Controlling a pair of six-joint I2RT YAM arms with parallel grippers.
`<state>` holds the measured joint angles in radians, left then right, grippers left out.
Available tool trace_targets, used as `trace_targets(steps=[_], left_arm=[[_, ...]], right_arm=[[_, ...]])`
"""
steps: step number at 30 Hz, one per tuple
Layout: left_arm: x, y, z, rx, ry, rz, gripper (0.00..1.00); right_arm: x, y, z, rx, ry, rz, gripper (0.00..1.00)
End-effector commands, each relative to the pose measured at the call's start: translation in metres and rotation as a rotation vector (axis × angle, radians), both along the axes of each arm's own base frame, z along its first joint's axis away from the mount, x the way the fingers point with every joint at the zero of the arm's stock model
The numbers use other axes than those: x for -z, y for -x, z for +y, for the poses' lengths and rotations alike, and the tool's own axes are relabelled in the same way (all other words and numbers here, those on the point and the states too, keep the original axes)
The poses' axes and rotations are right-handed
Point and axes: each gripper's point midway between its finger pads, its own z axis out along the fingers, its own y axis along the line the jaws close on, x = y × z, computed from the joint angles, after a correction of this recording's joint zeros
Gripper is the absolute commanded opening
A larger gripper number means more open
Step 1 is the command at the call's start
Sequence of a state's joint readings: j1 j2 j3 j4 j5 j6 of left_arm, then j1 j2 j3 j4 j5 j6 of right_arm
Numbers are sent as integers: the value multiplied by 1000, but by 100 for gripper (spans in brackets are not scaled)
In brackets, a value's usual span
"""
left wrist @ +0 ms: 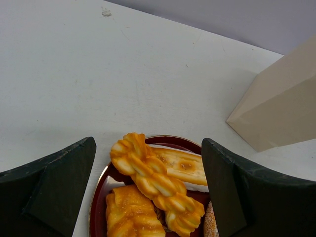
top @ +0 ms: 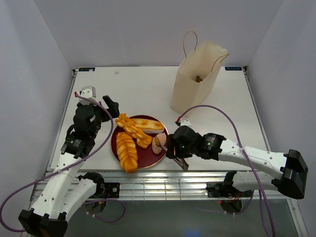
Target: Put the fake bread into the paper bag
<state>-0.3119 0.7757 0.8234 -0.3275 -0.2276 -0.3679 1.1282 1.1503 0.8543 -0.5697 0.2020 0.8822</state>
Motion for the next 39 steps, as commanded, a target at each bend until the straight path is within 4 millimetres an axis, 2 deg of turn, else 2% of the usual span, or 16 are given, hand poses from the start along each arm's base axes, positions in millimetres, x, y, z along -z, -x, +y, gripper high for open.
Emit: trace_targets(steps=[1, 8, 12, 17, 24, 33, 39], left_arm=[[-5, 2, -3, 11, 18, -29, 98], [-6, 3, -3, 11, 17, -32, 98], [-4, 3, -3, 10, 14, -30, 98], [-5, 3, -3, 9, 13, -33, 98], [-3, 3, -4, 10, 11, -29, 98], [-1, 1, -3, 3, 4, -22, 98], [0, 0, -2, -1, 2, -19, 98]], right_arm=[[-6, -3, 13, 9, -55, -10, 64], [0, -3, 21, -5, -65, -1, 63], [-4, -1, 30, -34, -103, 3, 56], [-20, -2, 34, -49, -142, -18, 50], [-43, -6, 27, -33, -166, -66, 43], [-73, -7, 18, -24, -227, -127, 42], [-84, -7, 8, -13, -224, -149, 42]])
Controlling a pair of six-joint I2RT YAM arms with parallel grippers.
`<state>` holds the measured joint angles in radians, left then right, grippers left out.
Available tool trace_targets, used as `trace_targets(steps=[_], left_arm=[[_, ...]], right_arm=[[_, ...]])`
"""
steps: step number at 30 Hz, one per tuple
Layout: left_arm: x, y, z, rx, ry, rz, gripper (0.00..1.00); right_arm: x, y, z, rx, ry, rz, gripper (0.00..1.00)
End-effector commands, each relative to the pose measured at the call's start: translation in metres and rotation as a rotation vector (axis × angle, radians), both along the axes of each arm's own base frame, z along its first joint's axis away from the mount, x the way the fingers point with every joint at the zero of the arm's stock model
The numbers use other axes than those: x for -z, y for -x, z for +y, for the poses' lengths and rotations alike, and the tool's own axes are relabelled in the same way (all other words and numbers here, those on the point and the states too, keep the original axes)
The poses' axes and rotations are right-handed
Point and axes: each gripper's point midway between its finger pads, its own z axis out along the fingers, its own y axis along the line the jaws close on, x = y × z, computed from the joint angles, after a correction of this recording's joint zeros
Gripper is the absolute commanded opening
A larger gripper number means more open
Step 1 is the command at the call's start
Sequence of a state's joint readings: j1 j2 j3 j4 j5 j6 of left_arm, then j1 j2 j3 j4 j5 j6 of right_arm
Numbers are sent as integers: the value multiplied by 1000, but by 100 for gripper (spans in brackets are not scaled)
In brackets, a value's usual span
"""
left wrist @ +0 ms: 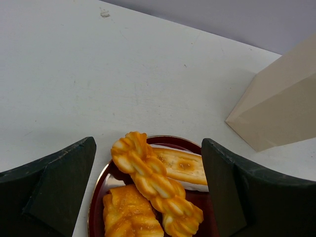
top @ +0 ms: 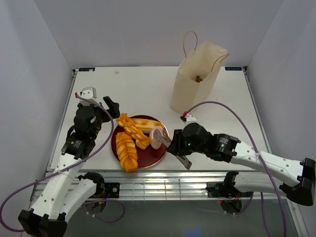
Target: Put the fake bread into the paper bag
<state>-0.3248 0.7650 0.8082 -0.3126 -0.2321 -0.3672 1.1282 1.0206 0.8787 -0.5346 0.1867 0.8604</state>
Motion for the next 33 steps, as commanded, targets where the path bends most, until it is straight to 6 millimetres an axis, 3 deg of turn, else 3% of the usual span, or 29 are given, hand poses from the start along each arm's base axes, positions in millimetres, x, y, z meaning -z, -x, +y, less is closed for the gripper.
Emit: trace_targets(steps=[1, 11, 16, 21, 22, 28, 33], left_arm=[[0, -1, 1, -9, -1, -8, 98], [5, -3, 0, -8, -7, 8, 98], [10, -5, 1, -16, -15, 22, 98], [12, -7, 3, -27, -25, 29, 98], [14, -7, 3, -27, -28, 33, 98], [13, -7, 5, -40, -34, 31, 98], [14, -8, 6, -41, -37, 35, 98]], right_arm=[[-35, -5, -1, 17, -62, -67, 42], [-66, -18, -15, 14, -38, -202, 41], [-103, -31, -10, -9, -45, -319, 41], [-144, -54, -11, 20, -10, -469, 42], [-160, -60, -12, 21, -5, -520, 42], [-189, -99, -22, 101, 96, -641, 43], [-223, -134, -48, 193, 96, -704, 42]])
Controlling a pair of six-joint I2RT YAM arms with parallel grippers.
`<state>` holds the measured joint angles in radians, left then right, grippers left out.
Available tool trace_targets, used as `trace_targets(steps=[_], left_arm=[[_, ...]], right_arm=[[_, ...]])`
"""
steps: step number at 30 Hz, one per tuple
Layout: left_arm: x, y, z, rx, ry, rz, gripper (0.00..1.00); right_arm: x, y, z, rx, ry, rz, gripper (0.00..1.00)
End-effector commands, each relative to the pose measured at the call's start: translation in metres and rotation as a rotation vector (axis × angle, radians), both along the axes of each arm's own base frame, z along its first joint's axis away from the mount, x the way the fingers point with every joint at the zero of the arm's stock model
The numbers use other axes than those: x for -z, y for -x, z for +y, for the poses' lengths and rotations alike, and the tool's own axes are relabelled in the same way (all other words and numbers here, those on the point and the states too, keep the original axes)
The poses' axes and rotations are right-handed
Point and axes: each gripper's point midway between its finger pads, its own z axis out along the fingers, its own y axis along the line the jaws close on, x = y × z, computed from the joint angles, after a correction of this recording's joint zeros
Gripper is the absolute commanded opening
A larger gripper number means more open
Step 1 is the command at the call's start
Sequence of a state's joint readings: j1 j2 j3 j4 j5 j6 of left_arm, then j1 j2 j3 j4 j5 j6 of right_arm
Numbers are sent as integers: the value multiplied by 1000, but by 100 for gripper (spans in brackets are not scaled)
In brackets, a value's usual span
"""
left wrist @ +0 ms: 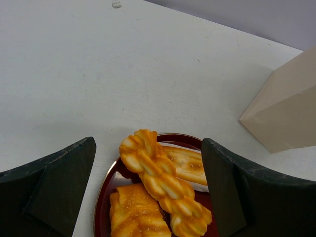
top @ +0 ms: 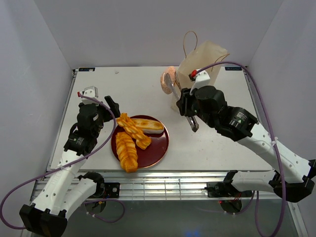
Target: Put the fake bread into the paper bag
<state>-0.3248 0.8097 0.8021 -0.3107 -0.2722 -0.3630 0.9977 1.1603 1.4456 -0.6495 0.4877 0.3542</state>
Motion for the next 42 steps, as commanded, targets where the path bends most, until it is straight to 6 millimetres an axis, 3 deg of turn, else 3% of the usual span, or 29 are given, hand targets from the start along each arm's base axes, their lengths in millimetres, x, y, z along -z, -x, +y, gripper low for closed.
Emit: trace_targets(steps=[1, 7, 13, 17, 26, 30, 36, 42], left_arm=[[-2, 0, 1, -4, -9, -9, 98], [-3, 1, 1, -3, -7, -14, 98], [-2, 1, 0, 0, -6, -12, 98], [-3, 1, 0, 0, -6, -12, 98], [-3, 1, -1, 6, -4, -13, 98], [-3, 1, -1, 8, -4, -13, 98], [-3, 2, -2, 11, -4, -13, 98], [-3, 1, -3, 15, -1, -12, 98]], right_arm=[[-55, -28, -25, 74, -61, -144, 42], [-93, -57, -55, 137, -64, -222, 43], [-110, -85, -84, 214, -41, -260, 43], [-103, -112, -108, 285, -8, -247, 44], [-100, -160, -135, 312, -16, -230, 44], [-85, -187, -149, 349, 17, -203, 44], [-74, -201, -155, 349, 21, -182, 47], [-76, -201, -158, 354, 6, -181, 63]])
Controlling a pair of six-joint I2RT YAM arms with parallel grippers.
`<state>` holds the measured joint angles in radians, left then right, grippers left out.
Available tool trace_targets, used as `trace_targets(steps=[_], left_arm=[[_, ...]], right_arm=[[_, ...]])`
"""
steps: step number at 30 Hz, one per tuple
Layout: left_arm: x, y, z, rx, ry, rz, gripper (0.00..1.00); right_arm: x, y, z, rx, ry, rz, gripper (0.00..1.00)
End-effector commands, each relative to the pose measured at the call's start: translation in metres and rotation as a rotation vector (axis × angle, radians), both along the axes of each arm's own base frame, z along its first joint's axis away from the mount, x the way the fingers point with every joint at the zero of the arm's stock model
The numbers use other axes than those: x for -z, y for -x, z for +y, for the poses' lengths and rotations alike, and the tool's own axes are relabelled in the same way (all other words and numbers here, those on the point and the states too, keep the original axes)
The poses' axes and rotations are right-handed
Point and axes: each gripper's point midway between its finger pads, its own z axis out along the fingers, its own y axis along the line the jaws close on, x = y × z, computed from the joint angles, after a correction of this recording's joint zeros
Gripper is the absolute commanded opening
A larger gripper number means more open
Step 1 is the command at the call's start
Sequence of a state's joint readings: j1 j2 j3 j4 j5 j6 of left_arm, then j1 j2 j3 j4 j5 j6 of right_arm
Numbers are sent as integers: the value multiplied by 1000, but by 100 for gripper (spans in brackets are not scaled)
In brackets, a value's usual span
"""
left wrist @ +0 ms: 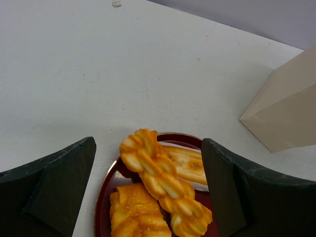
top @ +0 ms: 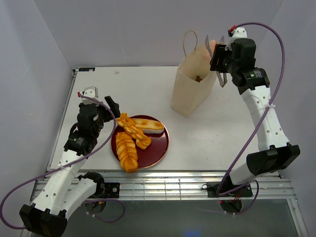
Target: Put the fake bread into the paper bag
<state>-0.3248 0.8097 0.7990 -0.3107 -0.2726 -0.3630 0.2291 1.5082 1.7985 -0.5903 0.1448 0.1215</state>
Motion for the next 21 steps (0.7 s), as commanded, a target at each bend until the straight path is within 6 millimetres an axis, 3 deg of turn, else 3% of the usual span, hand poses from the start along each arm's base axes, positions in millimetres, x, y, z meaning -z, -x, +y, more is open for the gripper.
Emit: trace_targets(steps=[1, 11, 16, 21], left_arm=[[-4, 1, -3, 15, 0, -13, 98], [-4, 0, -2, 14, -2, -12, 98], [-3, 0, -3, 14, -3, -11, 98], [-1, 0, -3, 14, -4, -6, 98]], right_arm=[[-47, -1, 2, -20, -36, -140, 63], [-65, 13, 9, -71, -69, -180, 65], [-98, 39, 11, -122, -85, -286, 65], [-121, 77, 34, -305, -112, -366, 65]])
